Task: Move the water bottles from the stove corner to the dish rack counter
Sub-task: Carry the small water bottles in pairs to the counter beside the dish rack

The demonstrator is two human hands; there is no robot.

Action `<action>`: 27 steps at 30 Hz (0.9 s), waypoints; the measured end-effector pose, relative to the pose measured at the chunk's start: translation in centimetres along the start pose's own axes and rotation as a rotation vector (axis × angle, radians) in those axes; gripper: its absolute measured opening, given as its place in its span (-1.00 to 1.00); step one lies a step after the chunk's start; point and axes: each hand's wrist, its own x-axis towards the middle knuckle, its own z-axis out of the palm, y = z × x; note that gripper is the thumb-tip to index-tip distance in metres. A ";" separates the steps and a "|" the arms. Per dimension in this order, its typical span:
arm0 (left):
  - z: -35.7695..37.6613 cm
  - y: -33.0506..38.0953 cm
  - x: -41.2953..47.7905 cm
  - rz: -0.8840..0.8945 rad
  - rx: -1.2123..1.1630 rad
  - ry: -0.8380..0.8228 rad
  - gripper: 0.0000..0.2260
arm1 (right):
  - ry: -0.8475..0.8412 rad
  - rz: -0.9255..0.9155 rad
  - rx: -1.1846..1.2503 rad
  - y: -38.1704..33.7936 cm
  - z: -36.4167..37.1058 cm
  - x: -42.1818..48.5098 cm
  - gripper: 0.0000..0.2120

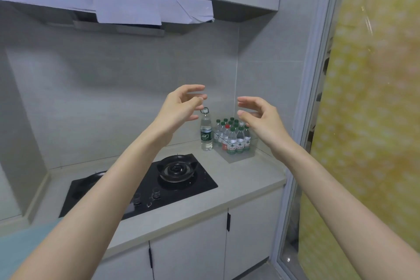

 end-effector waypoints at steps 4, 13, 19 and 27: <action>3.5 -2.1 5.4 -0.031 0.011 0.004 -0.76 | -0.013 0.028 -0.017 4.2 -2.0 5.0 -0.70; 7.6 -7.9 14.9 -0.087 0.022 0.013 -0.74 | -0.032 0.097 -0.014 13.0 -3.1 14.2 -0.74; 8.7 -13.2 20.7 -0.131 0.028 0.012 -0.74 | -0.052 0.143 -0.035 18.8 -1.6 19.7 -0.70; 10.4 -22.1 31.1 -0.164 0.017 -0.001 -0.75 | -0.101 0.196 -0.086 28.0 1.7 29.3 -0.67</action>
